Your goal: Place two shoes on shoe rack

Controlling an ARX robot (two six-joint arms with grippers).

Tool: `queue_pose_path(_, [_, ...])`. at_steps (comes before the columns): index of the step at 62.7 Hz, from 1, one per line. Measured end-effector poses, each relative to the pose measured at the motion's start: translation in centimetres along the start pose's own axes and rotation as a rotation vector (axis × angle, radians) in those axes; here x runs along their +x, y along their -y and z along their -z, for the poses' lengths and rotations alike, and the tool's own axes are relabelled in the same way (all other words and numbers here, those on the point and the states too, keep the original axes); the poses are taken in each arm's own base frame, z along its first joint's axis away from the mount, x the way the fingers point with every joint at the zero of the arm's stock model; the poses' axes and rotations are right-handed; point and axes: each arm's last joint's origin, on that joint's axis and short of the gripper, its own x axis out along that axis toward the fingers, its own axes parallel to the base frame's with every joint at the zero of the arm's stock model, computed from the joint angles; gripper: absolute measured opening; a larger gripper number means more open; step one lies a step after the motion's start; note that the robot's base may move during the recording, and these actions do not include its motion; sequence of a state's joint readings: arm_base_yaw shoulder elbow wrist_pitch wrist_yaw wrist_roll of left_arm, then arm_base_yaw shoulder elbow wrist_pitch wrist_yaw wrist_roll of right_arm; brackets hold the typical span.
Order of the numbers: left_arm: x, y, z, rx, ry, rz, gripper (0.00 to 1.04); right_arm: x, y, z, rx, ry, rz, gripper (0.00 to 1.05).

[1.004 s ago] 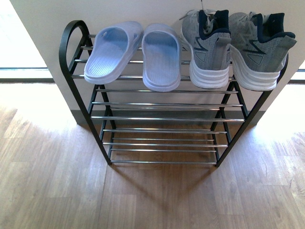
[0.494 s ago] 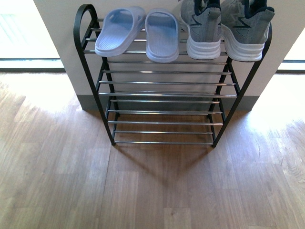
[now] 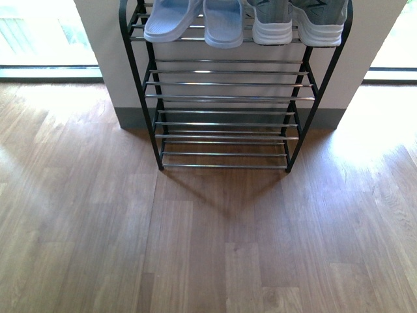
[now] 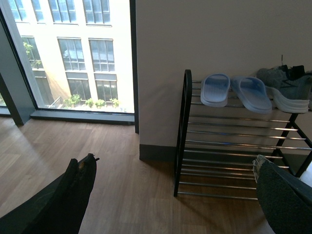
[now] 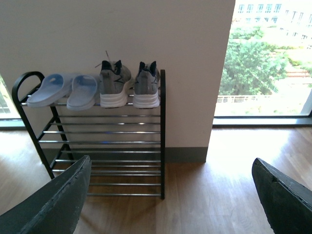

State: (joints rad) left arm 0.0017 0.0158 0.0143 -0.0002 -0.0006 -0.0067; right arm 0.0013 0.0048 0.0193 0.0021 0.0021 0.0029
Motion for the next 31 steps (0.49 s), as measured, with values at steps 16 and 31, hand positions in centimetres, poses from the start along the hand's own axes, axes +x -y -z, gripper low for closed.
queue_pose_path(16, [0.00, 0.00, 0.00, 0.000, 0.000, 0.000, 0.95, 0.00, 0.00, 0.00, 0.000, 0.000, 0.000, 0.96])
queue_pose_path(31, [0.00, 0.00, 0.00, 0.000, 0.000, 0.000, 0.95, 0.00, 0.00, 0.00, 0.000, 0.000, 0.000, 0.96])
